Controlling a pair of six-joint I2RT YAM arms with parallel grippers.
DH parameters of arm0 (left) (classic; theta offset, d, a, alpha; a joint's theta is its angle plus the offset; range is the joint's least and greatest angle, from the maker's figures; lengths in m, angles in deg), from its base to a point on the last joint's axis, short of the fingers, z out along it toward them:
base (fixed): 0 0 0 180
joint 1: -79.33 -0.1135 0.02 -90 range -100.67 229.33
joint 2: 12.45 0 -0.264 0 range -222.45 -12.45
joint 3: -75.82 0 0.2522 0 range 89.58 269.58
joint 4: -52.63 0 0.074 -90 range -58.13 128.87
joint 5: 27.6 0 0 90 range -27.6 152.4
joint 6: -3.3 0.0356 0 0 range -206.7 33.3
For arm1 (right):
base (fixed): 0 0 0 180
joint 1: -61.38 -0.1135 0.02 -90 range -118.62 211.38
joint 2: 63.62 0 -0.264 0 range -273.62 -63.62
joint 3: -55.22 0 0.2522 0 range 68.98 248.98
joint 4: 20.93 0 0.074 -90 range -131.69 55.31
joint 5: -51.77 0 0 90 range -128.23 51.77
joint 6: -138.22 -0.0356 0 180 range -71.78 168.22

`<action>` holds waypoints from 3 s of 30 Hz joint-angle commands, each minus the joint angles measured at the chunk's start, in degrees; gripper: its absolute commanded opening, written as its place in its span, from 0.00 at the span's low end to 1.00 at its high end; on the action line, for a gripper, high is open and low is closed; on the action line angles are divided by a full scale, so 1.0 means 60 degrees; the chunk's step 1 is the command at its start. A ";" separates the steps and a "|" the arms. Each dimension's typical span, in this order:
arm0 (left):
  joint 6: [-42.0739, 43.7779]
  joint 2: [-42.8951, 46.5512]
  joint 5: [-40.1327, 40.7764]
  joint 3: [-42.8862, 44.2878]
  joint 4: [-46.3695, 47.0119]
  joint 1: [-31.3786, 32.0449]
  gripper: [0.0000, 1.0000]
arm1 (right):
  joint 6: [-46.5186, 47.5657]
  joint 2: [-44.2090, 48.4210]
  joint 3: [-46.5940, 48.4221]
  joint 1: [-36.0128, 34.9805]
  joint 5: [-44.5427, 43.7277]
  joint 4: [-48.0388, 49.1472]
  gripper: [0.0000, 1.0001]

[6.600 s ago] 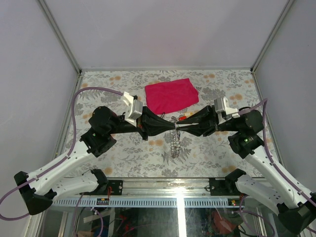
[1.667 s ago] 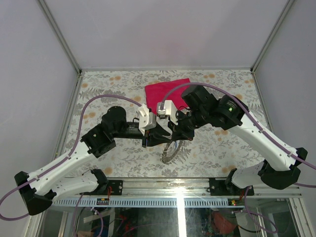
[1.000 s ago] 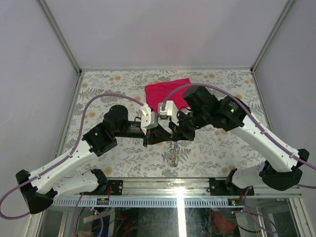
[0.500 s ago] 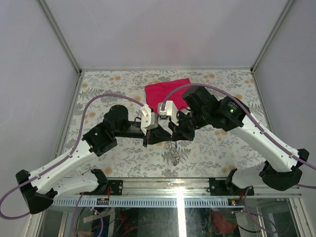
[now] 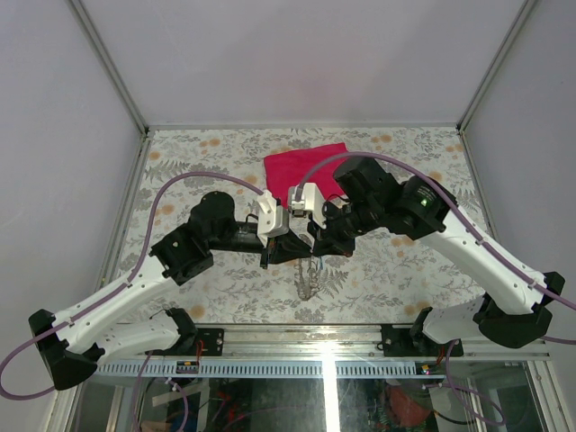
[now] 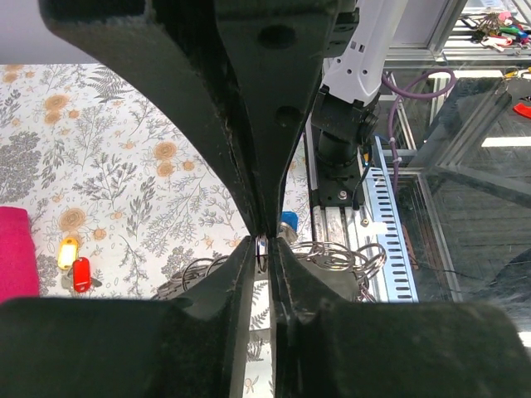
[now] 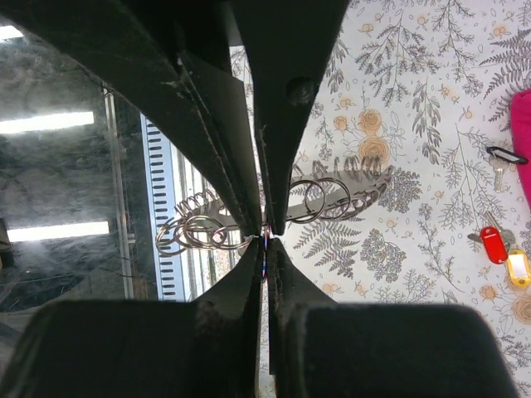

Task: Put the keys on the keyring

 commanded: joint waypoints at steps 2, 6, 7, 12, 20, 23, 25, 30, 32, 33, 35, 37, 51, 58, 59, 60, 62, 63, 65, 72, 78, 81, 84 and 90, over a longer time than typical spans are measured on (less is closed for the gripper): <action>0.0120 -0.0031 -0.0137 0.0333 0.0116 0.0017 0.06 | -0.0091 0.0393 0.0153 -0.0095 0.0075 0.0422 0.00; 0.0118 -0.0069 -0.0239 0.0384 0.0091 0.0020 0.00 | -0.0078 0.0418 0.0140 -0.0096 0.0062 0.0510 0.00; 0.0128 -0.0076 -0.0259 0.0390 0.0082 0.0028 0.00 | -0.0082 0.0440 0.0127 -0.0091 0.0061 0.0561 0.00; 0.0087 -0.0026 -0.0012 0.0419 -0.0004 0.0022 0.00 | -0.0136 0.0651 -0.0008 -0.0101 -0.0147 0.0947 0.02; -0.0773 0.0214 0.1086 0.0240 0.0802 0.0016 0.00 | -0.0540 0.1210 -0.0441 -0.0090 -0.1325 0.2163 0.30; -0.0974 0.0297 0.1328 0.0209 0.0944 0.0023 0.00 | -0.0915 0.1465 -0.0541 -0.0102 -0.1872 0.2453 0.34; -0.1175 0.0404 0.1559 0.0037 0.1234 0.0022 0.00 | -0.1370 0.1872 -0.1056 -0.0094 -0.2268 0.3022 0.37; -0.1599 0.0661 0.2121 -0.0367 0.2050 -0.0001 0.00 | -0.2959 0.2515 -0.1966 -0.0083 -0.3539 0.4438 0.39; -0.1749 0.0696 0.2155 -0.0437 0.2235 -0.0132 0.00 | -0.3517 0.2583 -0.2054 -0.0018 -0.3953 0.4677 0.39; -0.1869 0.0713 0.2102 -0.0473 0.2346 -0.0248 0.00 | -0.3753 0.2599 -0.2077 0.0062 -0.4035 0.4795 0.39; -0.2210 0.0726 0.1939 -0.0585 0.2734 -0.0582 0.00 | -0.4160 0.2630 -0.2145 0.0367 -0.3923 0.5015 0.39; -0.2584 0.0750 0.1627 -0.0703 0.3058 -0.0955 0.00 | -0.4829 0.2671 -0.2278 0.1268 -0.2995 0.5331 0.39; -0.3914 0.0788 0.1215 -0.1387 0.5761 -0.2297 0.00 | -0.9202 0.3548 -0.5518 0.3881 0.1570 1.0479 0.50; -0.4090 0.0550 0.0859 -0.1214 0.6058 -0.2291 0.00 | -1.0384 0.3579 -0.6514 0.3859 0.2036 1.2660 0.50; -0.4121 0.0536 0.0801 -0.1202 0.6096 -0.2297 0.00 | -1.0456 0.3552 -0.6572 0.3828 0.2039 1.2813 0.50; -0.4148 0.0525 0.0746 -0.1191 0.6115 -0.2302 0.00 | -1.0503 0.3531 -0.6616 0.3800 0.2039 1.2942 0.49; -0.4174 0.0531 0.0693 -0.1176 0.6117 -0.2295 0.00 | -1.0593 0.3466 -0.6670 0.3715 0.2032 1.3151 0.48; -0.4175 0.0535 0.0692 -0.1180 0.6099 -0.2305 0.00 | -1.0605 0.3423 -0.6672 0.3643 0.2025 1.3208 0.47; -0.4175 0.0563 0.0692 -0.1183 0.6084 -0.2298 0.00 | -1.0606 0.3347 -0.6683 0.3491 0.1996 1.3297 0.43; -0.4163 0.0628 0.0736 -0.1172 0.6017 -0.2298 0.00 | -1.0436 0.3216 -0.6644 0.3207 0.2020 1.3056 0.40; -0.4161 0.0641 0.0736 -0.1181 0.6014 -0.2295 0.00 | -1.0119 0.3165 -0.6574 0.3176 0.2014 1.2544 0.42; -0.4153 0.0641 0.0733 -0.1183 0.5994 -0.2298 0.00 | -0.9999 0.3109 -0.6504 0.3176 0.2056 1.2332 0.42; -0.4132 0.0634 0.0727 -0.1167 0.5986 -0.2296 0.00 | -0.9991 0.3012 -0.6503 0.3162 0.2247 1.2278 0.42; -0.4139 0.0618 0.0760 -0.1195 0.5992 -0.2298 0.00 | -1.0111 0.2954 -0.6554 0.3162 0.2488 1.2448 0.30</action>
